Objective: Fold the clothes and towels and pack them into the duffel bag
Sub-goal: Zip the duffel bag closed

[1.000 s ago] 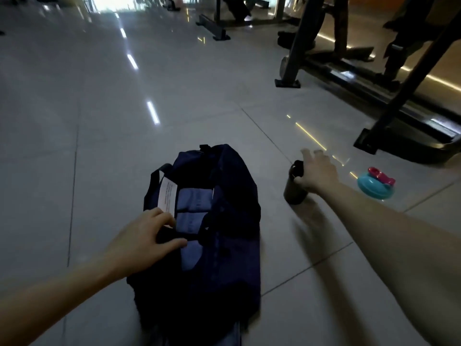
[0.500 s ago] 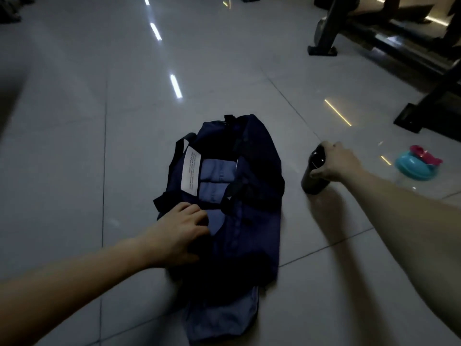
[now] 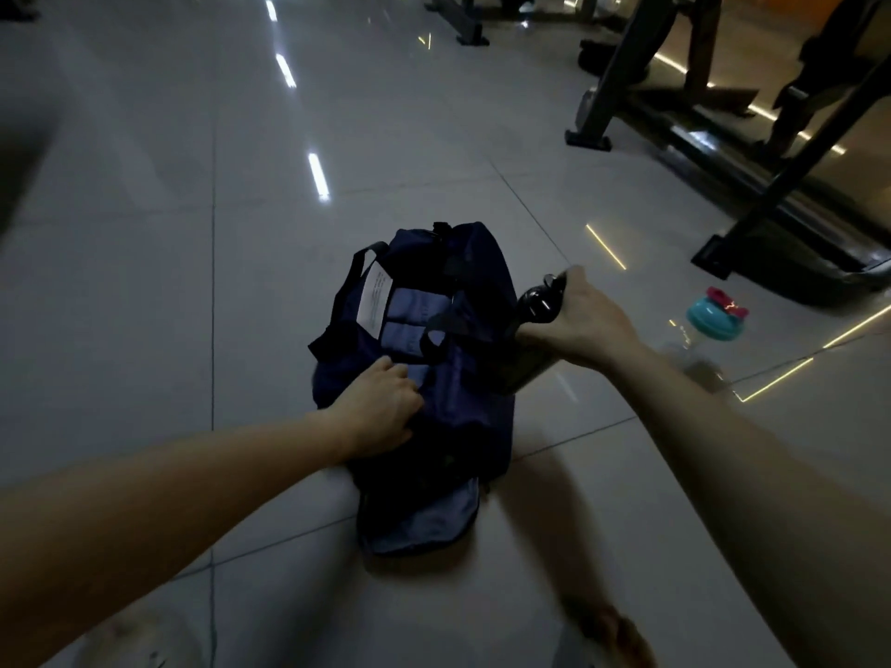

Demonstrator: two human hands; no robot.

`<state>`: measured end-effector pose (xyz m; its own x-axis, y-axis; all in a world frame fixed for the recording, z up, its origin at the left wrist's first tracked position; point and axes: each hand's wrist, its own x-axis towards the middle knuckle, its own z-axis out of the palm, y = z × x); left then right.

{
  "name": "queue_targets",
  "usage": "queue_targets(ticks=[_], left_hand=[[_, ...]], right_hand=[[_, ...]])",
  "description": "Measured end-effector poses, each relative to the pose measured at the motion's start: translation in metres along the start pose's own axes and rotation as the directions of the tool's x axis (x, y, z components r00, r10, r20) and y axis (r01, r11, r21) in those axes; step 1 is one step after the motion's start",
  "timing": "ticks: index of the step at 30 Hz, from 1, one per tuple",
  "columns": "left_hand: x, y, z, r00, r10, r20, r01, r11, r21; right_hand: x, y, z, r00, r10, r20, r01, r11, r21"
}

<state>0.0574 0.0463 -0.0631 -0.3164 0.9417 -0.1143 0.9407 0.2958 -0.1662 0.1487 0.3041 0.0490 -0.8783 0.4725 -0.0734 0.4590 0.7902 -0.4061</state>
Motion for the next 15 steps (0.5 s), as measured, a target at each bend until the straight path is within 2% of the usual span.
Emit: queue_targets(ticks=[5, 9, 12, 15], left_hand=[[0.013, -0.026, -0.032, 0.991, -0.124, -0.056, 0.118, 0.988, -0.100], [0.014, -0.035, -0.039, 0.981, -0.194, 0.020, 0.192, 0.944, -0.269], [0.018, -0.039, -0.055, 0.967, -0.246, 0.063, 0.252, 0.891, -0.379], [0.023, -0.040, -0.069, 0.965, -0.230, 0.125, 0.261, 0.850, -0.457]], right_hand=[[-0.061, -0.037, -0.007, 0.990, -0.076, 0.122, 0.045, 0.969, 0.242], [-0.098, -0.042, 0.003, 0.998, -0.055, -0.011, 0.056, 0.943, 0.329], [-0.115, -0.053, 0.014, 0.994, -0.110, -0.027, 0.114, 0.958, 0.264], [-0.126, -0.062, 0.046, 0.958, -0.286, 0.019, 0.284, 0.957, 0.060]])
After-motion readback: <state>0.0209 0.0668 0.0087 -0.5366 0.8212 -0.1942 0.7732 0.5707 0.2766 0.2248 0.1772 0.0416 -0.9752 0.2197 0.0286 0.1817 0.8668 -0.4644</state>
